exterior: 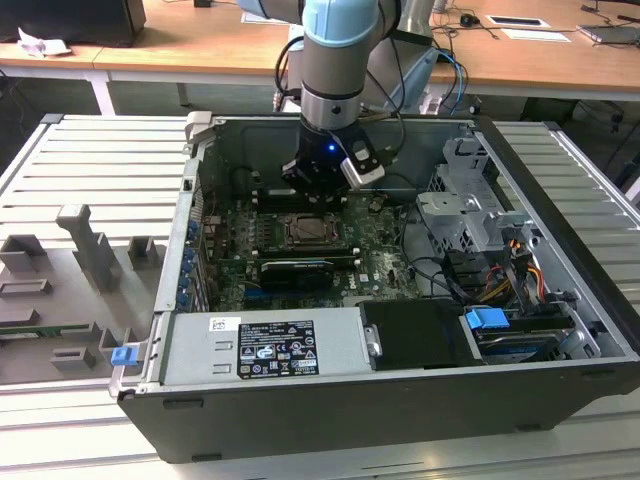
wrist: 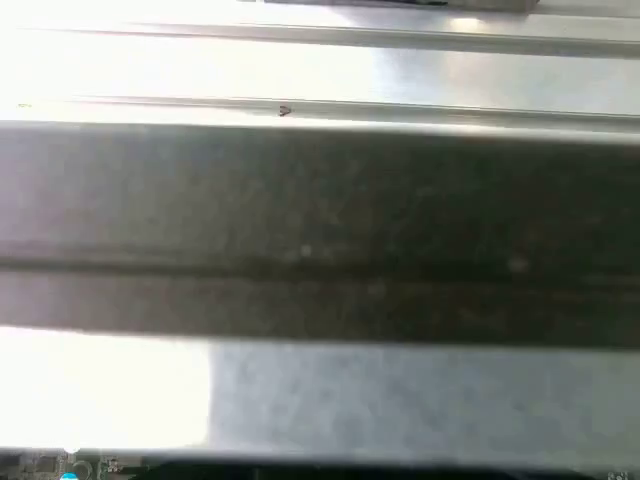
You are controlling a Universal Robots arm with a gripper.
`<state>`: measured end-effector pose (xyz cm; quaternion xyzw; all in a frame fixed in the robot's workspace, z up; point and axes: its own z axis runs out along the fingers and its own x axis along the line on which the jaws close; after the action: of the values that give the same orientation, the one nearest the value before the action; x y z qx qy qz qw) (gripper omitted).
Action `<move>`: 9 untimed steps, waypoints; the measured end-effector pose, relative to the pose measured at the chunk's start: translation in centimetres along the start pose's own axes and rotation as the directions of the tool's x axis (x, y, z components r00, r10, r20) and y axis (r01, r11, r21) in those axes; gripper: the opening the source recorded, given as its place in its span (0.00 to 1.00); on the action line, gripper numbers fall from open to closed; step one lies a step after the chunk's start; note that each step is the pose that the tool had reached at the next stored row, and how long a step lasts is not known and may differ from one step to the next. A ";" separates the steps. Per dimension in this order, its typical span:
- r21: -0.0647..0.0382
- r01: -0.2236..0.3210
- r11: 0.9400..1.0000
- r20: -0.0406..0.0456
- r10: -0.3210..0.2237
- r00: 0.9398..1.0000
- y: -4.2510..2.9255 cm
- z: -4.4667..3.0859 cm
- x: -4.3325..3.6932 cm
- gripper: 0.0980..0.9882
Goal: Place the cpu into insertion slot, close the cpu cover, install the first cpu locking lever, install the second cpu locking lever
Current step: 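Install the first cpu locking lever, then install the second cpu locking lever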
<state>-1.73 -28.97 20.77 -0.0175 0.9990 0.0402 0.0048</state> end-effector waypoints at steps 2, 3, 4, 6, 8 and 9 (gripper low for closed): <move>0.000 0.000 1.000 0.000 0.000 1.000 -0.49 -0.05 0.02 0.01; 0.000 0.000 1.000 0.000 0.000 1.000 -0.57 -0.05 0.02 0.01; 0.000 0.000 1.000 0.000 0.000 1.000 -0.63 -0.06 0.03 0.01; 0.000 0.000 1.000 0.000 0.000 1.000 -0.76 -0.07 0.03 0.01; 0.000 0.000 1.000 0.000 0.000 1.000 -0.88 -0.08 0.03 0.01; 0.000 0.000 1.000 0.000 0.000 1.000 -0.98 -0.09 0.04 0.01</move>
<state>-1.73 -29.95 20.78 -0.0175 0.9990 0.0401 0.0047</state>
